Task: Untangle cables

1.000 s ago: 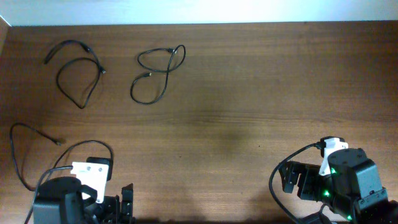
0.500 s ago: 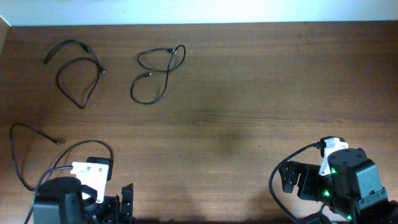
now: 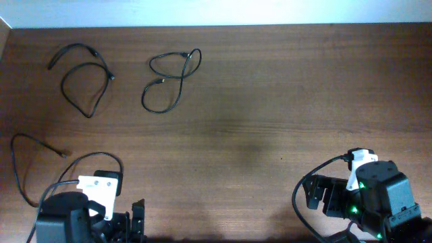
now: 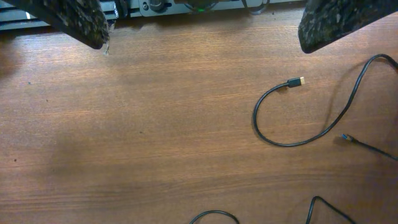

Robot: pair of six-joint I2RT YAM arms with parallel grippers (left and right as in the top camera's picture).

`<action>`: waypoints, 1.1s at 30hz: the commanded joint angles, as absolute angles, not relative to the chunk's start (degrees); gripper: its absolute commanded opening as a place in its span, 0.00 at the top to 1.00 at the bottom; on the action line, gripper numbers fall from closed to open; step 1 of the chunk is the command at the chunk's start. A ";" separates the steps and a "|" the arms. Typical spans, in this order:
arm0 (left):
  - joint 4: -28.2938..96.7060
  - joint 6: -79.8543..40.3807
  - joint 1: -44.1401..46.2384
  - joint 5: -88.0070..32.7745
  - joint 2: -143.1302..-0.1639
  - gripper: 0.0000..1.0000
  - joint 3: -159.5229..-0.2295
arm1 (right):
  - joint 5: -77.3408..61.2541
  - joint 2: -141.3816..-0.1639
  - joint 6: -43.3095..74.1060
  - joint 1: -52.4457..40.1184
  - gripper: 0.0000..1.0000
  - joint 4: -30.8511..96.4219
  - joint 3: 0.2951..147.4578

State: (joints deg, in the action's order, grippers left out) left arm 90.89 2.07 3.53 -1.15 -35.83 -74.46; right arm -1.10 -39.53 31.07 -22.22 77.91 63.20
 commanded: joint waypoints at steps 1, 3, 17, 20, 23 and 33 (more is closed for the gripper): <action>90.91 1.48 3.60 -1.76 -35.64 0.01 -74.46 | -0.82 -38.06 30.94 -22.46 0.02 77.82 63.26; 90.91 1.48 3.60 -1.76 -35.64 0.01 -74.46 | -0.82 -35.18 30.94 -22.41 0.01 77.82 63.26; 90.91 1.48 3.60 -1.76 -35.64 0.01 -74.46 | -0.32 -13.80 30.94 -10.41 0.02 77.49 63.26; 90.91 1.48 3.60 -1.76 -35.64 0.01 -74.46 | 2.20 -13.58 30.92 -10.04 0.02 74.96 63.26; 90.94 1.48 3.60 -1.76 -35.64 0.01 -74.46 | 2.24 -13.58 30.94 -10.04 0.01 74.04 63.26; 90.91 1.48 3.60 -1.76 -35.64 0.01 -74.46 | 7.55 -13.58 30.92 -10.04 0.02 67.59 63.26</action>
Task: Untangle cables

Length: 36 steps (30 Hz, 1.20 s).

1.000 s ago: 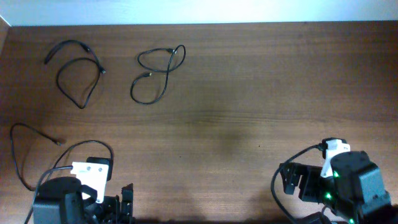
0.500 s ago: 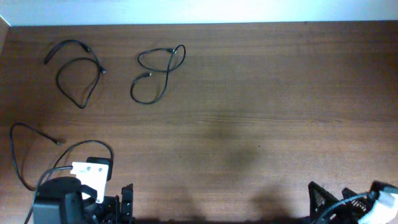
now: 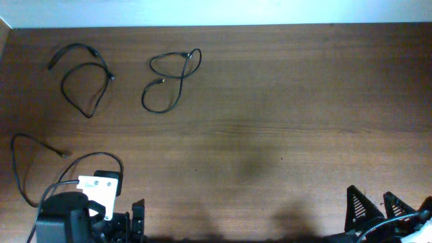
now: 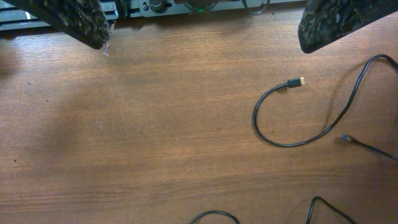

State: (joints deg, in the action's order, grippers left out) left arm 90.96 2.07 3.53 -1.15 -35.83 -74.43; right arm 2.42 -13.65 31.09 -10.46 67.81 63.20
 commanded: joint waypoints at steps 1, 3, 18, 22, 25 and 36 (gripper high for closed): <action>90.94 1.48 3.60 -1.76 -35.64 0.01 -74.46 | 10.33 -13.58 30.92 -10.04 0.01 67.61 63.26; 90.91 1.48 3.60 -1.76 -35.64 0.01 -74.46 | 16.32 -13.58 30.94 -10.04 0.01 67.59 63.26; 90.91 1.48 3.60 -1.76 -35.64 0.01 -74.46 | 22.70 -13.58 30.92 -10.11 0.02 72.77 63.09; 90.91 1.48 3.60 -1.76 -35.64 0.01 -74.46 | 22.74 -13.58 30.92 -10.11 0.01 77.45 63.09; 90.94 1.48 3.60 -1.76 -35.64 0.01 -74.46 | 22.74 -13.52 30.92 -10.11 0.02 78.04 63.09; 90.91 1.48 3.60 -1.76 -35.64 0.01 -74.46 | 22.76 -0.30 30.92 -10.11 0.02 81.93 63.72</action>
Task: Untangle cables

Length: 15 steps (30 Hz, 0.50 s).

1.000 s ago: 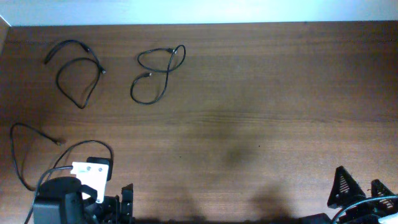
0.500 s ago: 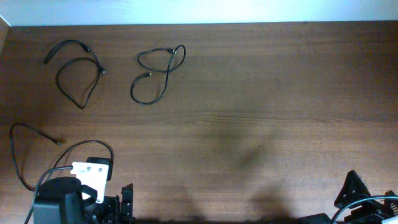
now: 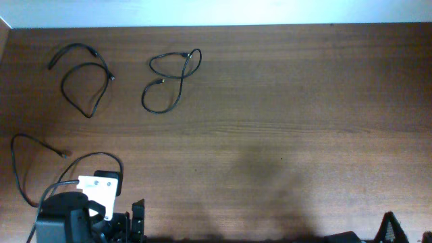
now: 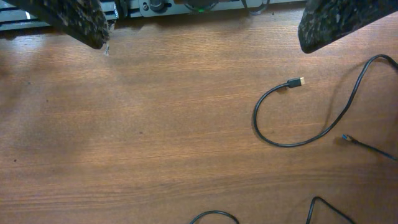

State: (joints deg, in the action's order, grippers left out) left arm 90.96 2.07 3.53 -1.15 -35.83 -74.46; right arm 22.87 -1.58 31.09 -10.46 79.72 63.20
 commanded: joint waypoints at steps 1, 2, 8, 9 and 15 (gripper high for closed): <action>90.91 1.48 3.60 -1.76 -35.64 0.01 -74.46 | 22.76 -0.30 30.94 -10.11 0.02 82.24 63.68; 90.94 1.48 3.60 -1.76 -35.64 0.01 -74.46 | 22.76 -0.30 30.94 -10.11 0.01 82.24 63.66; 90.91 1.48 3.60 -1.76 -35.64 0.01 -74.46 | 22.76 -0.30 30.94 -10.09 0.02 82.21 63.66; 90.91 1.48 3.60 -1.76 -35.64 0.01 -74.46 | 22.76 -0.30 30.94 -9.69 0.01 82.21 63.66; 90.91 1.48 3.60 -1.76 -35.64 0.01 -74.46 | 22.76 -0.30 30.94 -7.38 0.02 82.24 63.66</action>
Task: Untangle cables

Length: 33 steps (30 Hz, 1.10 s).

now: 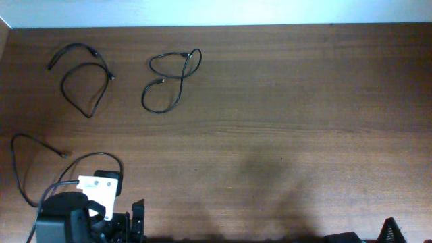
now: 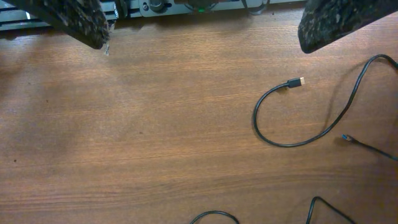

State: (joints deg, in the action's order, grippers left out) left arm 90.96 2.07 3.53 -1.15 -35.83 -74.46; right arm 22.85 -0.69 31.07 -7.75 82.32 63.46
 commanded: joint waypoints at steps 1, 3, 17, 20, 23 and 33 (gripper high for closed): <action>90.91 1.48 3.60 -1.76 -35.64 0.01 -74.46 | 22.76 -0.30 30.94 -7.38 0.02 82.24 63.66; 90.91 1.48 3.60 -1.76 -35.64 0.01 -74.46 | 22.76 -0.30 30.94 -7.38 0.02 82.24 63.66; 90.91 1.48 3.60 -1.76 -35.64 0.01 -74.46 | 22.74 -0.30 30.96 -7.46 0.01 77.03 63.64; 90.91 1.48 3.60 -1.76 -35.64 0.01 -74.46 | 22.76 -0.30 30.94 -7.46 0.01 72.42 63.64; 90.91 1.48 3.60 -1.76 -35.64 0.01 -74.46 | 22.74 -0.30 30.96 -7.46 0.02 68.01 63.64; 90.91 1.48 3.60 -1.76 -35.64 0.01 -74.46 | 22.74 -0.30 30.94 -7.46 0.02 53.56 57.17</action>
State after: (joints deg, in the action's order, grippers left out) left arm 91.00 2.07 3.53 -1.15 -35.83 -74.43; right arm 22.87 -0.67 31.11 -7.75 57.93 58.65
